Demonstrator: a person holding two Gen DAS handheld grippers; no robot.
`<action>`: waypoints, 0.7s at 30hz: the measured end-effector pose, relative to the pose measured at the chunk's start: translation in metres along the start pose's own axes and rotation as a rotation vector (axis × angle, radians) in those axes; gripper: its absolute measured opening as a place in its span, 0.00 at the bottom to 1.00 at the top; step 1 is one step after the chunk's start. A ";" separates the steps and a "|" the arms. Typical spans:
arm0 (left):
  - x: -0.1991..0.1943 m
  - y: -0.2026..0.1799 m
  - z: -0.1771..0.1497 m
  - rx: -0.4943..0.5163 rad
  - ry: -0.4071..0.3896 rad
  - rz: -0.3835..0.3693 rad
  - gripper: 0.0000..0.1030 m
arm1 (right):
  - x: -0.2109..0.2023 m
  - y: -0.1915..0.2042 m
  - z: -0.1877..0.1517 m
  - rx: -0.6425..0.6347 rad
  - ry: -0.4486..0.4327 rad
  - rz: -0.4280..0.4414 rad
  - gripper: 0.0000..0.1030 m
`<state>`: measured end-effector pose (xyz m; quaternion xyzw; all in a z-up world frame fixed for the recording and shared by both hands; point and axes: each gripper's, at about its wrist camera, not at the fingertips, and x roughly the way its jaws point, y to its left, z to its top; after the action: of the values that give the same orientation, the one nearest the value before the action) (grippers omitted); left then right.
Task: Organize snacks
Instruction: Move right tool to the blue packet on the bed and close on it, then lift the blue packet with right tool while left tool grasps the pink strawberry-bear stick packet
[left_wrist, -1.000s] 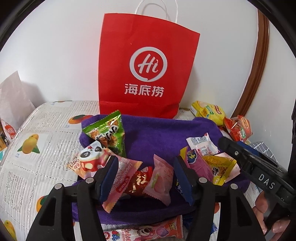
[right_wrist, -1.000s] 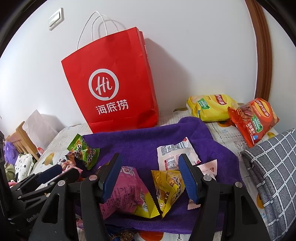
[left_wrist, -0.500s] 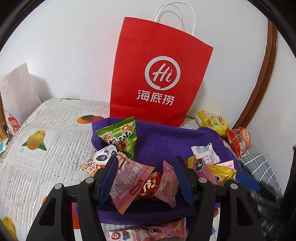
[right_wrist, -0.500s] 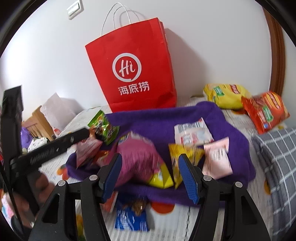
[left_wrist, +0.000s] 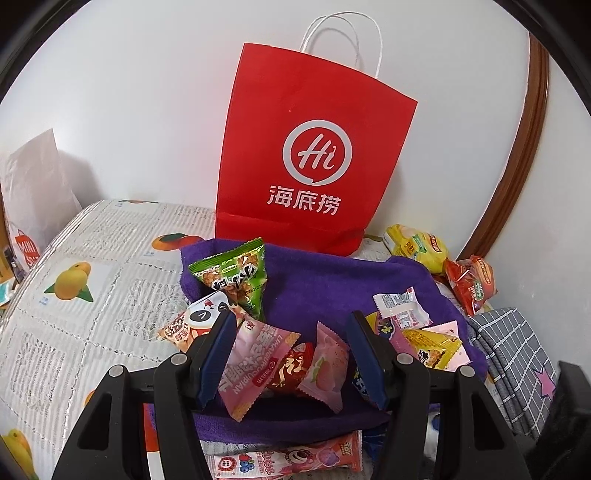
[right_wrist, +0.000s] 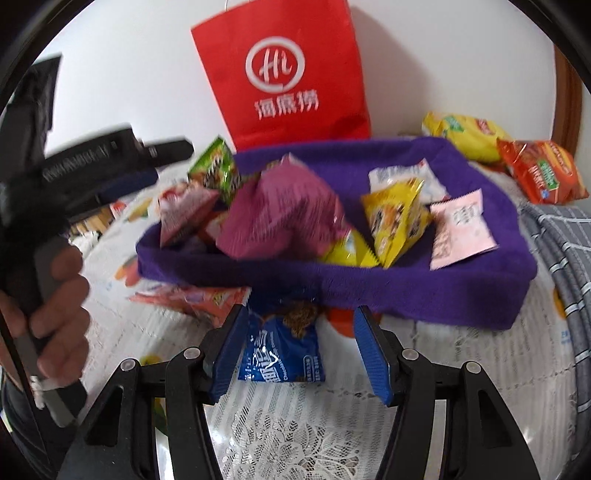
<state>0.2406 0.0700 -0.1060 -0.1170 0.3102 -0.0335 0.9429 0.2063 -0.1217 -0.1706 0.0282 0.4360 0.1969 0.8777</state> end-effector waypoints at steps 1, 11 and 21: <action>-0.001 0.000 0.000 -0.004 -0.002 -0.004 0.58 | 0.002 0.001 -0.001 -0.005 0.012 -0.007 0.58; -0.008 0.000 0.003 -0.015 -0.016 -0.027 0.58 | 0.015 0.021 -0.003 -0.095 0.056 -0.084 0.57; -0.007 0.005 -0.003 -0.012 -0.002 -0.008 0.58 | 0.017 0.023 -0.005 -0.118 0.060 -0.105 0.43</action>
<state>0.2331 0.0752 -0.1057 -0.1240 0.3091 -0.0351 0.9423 0.2041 -0.0946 -0.1815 -0.0524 0.4509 0.1766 0.8734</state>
